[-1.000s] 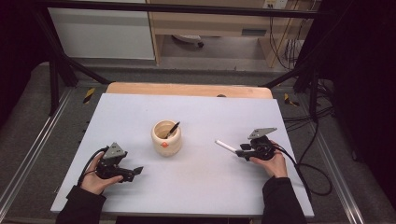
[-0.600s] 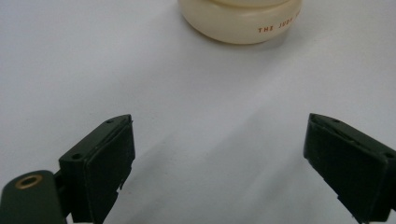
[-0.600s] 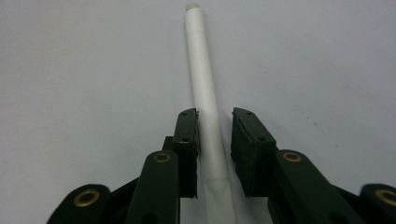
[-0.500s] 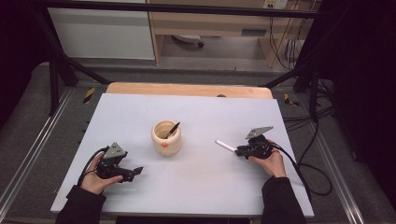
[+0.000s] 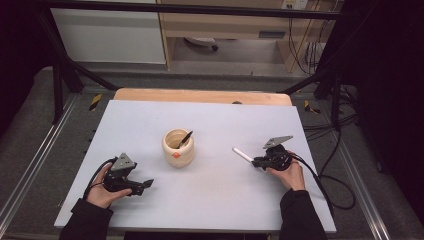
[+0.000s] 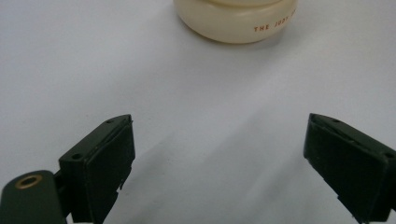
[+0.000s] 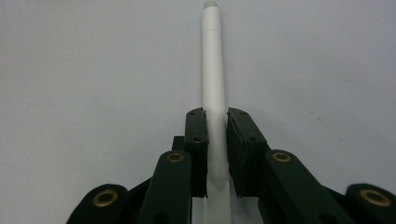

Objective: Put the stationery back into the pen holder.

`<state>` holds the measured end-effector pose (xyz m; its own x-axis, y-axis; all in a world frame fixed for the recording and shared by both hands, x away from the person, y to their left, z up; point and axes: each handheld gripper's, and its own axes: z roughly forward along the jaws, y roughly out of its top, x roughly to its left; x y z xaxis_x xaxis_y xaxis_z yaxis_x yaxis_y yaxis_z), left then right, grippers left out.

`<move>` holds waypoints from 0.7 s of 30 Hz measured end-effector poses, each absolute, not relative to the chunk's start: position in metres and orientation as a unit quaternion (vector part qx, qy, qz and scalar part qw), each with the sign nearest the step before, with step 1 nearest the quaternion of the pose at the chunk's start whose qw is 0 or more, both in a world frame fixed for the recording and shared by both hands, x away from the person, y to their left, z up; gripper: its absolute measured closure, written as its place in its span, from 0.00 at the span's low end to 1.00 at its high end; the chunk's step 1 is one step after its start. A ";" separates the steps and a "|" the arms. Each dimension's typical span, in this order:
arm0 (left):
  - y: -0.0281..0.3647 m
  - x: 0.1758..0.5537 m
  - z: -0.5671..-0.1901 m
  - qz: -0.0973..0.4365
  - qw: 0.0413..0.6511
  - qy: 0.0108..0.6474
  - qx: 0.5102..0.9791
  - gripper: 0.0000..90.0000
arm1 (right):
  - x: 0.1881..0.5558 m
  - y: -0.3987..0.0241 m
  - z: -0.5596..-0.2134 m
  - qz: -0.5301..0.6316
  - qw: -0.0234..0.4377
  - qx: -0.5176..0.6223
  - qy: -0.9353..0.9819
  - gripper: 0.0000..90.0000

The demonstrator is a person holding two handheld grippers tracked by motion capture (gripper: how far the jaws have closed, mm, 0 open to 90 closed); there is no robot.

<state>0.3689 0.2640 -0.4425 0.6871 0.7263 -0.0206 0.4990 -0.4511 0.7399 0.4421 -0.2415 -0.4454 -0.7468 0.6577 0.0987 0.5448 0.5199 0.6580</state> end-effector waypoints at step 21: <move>0.254 0.362 -0.439 0.167 0.362 0.324 0.858 0.08 | 0.428 -0.238 -0.424 0.369 0.056 0.355 0.857 0.88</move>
